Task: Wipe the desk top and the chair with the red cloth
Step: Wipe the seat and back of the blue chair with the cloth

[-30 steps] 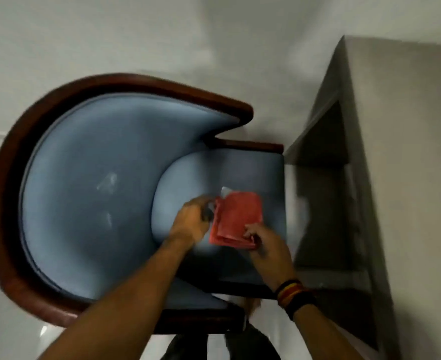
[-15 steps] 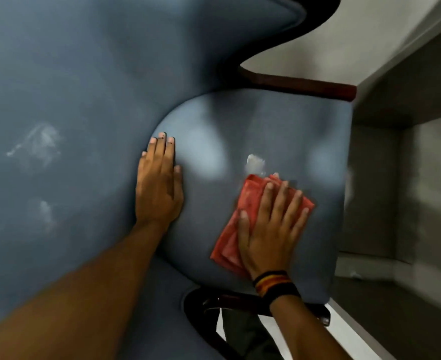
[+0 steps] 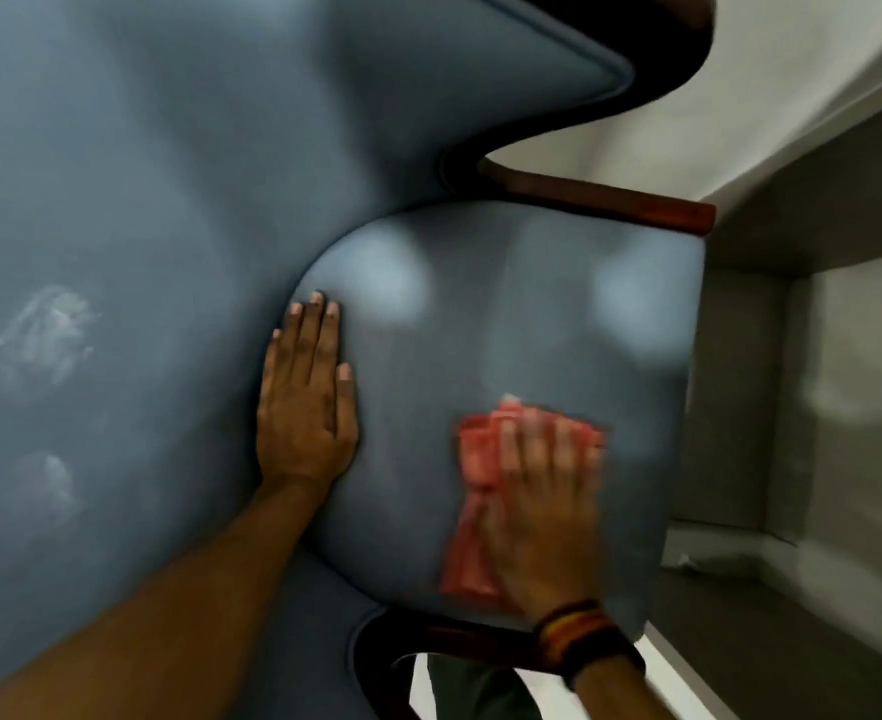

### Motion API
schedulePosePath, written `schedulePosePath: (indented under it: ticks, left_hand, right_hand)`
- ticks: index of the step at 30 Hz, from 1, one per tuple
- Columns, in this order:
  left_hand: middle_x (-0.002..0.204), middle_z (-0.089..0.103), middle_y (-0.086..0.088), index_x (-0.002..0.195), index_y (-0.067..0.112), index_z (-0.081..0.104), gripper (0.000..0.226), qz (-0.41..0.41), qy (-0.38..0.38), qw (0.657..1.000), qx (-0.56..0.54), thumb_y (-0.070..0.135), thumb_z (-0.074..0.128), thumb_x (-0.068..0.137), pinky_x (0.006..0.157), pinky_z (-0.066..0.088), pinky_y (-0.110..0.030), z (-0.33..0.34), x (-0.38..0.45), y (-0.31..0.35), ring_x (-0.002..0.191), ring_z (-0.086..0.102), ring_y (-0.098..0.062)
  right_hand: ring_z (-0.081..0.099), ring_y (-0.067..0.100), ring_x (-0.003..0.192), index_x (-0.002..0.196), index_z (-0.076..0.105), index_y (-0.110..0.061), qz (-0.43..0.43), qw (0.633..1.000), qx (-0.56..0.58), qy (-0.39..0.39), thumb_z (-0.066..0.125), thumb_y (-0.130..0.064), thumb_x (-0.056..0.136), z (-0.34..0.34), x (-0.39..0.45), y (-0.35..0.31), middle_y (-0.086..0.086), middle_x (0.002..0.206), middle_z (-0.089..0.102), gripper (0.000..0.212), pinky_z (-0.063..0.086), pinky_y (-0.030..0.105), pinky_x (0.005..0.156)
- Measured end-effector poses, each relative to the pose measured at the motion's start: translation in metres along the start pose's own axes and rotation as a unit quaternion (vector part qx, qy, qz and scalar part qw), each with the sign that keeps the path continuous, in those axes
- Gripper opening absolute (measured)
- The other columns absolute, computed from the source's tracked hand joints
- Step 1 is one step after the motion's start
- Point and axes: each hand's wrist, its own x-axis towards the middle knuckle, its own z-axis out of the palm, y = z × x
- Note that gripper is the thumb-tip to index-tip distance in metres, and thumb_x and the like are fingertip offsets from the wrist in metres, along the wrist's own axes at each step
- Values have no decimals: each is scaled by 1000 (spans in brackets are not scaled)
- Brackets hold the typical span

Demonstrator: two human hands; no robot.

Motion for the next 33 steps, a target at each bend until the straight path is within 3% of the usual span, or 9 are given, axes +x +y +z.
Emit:
schedulePosePath:
  ticks: [3,5,9,12,16,20,24,29,33]
  left_hand:
    - [174,27,-8,165,13,28,60,-2,8,1000,8,27,32,107,134,19,-50,6,0,-1,164,22,-25]
    - [175,26,-7,165,15,26,60,-5,11,1000,10,28,32,107,135,17,-46,9,0,-3,164,20,-23]
    - [175,24,-5,166,16,25,61,3,22,1000,15,28,32,106,136,13,-40,12,-1,-9,165,17,-20]
    - [173,29,-9,164,11,31,60,4,17,1000,10,26,32,106,134,19,-45,8,-1,-8,163,24,-25]
    - [174,29,-8,164,13,31,59,0,17,1000,-7,25,34,106,134,20,-46,3,-1,-6,163,22,-24]
    - [173,30,-7,164,13,31,57,7,26,1000,2,24,34,108,133,21,-46,4,-3,-6,164,22,-24]
    - [173,31,-6,164,13,31,56,8,30,1000,6,23,33,109,134,21,-45,4,-4,-5,163,22,-23]
    - [174,28,-7,164,12,31,56,-10,-22,999,-24,21,35,108,134,19,-45,-11,2,2,164,21,-25]
    - [174,26,-9,164,9,30,55,-1,-91,995,-40,12,40,110,135,19,-42,-43,3,10,164,19,-26]
  right_hand:
    - [10,39,163,167,7,-15,204,978,42,19,29,-48,100,-22,70,69,14,177,10,78,16,65,129]
    - [13,41,162,167,11,-12,290,952,71,61,26,-50,101,-38,152,62,15,176,14,77,15,62,129]
    - [18,40,161,165,22,-15,154,984,47,78,29,-50,95,-29,229,-52,13,174,23,79,13,67,129]
    - [17,36,162,166,20,-17,11,996,47,72,41,-48,96,-10,156,-104,8,175,20,79,13,65,128]
    - [12,28,164,165,25,-25,-116,993,37,-1,53,-52,94,0,15,-49,-3,177,10,80,23,68,124]
    - [21,36,161,165,23,-23,19,1000,0,7,40,-48,96,-15,48,17,7,175,19,76,16,69,126]
    - [16,37,162,166,19,-21,175,981,54,62,34,-52,97,-28,157,-21,9,175,21,77,13,67,128]
    - [14,34,163,166,21,-22,-43,996,44,57,42,-52,98,-3,96,-105,6,175,21,77,12,67,129]
    - [14,33,164,165,26,-26,-212,976,57,-2,51,-48,97,18,-29,-57,2,176,21,75,16,68,127]
